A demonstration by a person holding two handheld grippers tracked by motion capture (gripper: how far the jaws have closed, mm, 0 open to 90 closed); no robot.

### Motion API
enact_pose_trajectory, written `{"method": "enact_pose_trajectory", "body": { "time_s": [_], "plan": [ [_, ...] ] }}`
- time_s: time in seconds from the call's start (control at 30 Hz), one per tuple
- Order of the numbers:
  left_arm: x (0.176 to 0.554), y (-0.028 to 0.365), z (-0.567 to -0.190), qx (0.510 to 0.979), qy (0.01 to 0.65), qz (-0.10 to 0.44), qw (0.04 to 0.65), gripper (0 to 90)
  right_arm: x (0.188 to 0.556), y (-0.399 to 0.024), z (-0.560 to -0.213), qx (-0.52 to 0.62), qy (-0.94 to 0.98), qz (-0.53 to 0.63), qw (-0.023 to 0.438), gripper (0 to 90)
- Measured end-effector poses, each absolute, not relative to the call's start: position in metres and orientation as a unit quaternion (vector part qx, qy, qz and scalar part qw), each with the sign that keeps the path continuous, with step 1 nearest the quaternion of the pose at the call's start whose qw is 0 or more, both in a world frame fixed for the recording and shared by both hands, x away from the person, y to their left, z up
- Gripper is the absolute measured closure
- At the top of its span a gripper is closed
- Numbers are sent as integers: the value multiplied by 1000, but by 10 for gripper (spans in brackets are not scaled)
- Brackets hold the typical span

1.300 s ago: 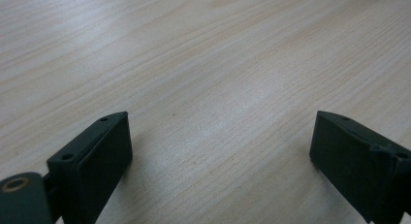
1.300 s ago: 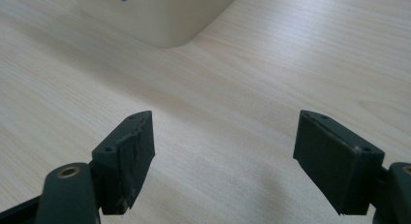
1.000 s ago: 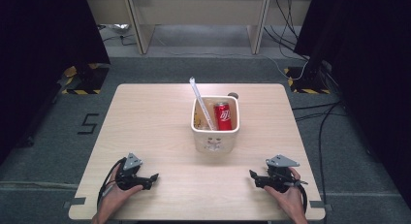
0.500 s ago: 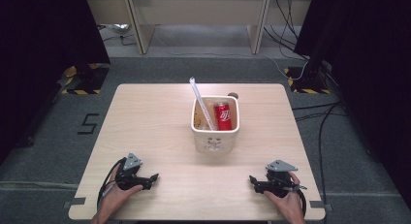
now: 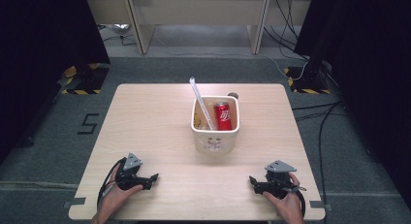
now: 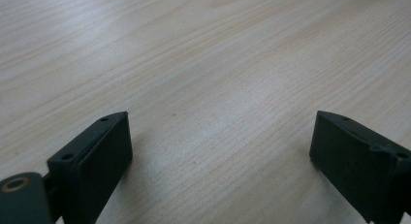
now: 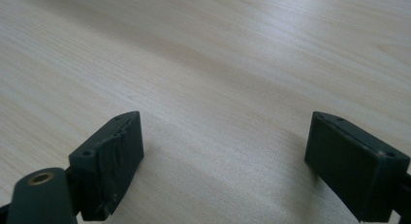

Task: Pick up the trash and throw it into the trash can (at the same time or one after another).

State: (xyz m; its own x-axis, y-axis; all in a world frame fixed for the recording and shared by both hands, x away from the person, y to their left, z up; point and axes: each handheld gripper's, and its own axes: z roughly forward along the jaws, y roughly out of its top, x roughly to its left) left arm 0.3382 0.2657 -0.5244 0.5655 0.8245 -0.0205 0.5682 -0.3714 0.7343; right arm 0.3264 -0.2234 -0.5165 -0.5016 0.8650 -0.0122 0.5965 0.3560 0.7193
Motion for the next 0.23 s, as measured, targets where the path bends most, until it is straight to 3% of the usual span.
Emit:
{"method": "enact_pose_trajectory", "body": {
  "time_s": [0.23],
  "plan": [
    [338,266,-524,808,431,179,359,73,324,-224,-517,465,794,335,203,138]
  ]
}}
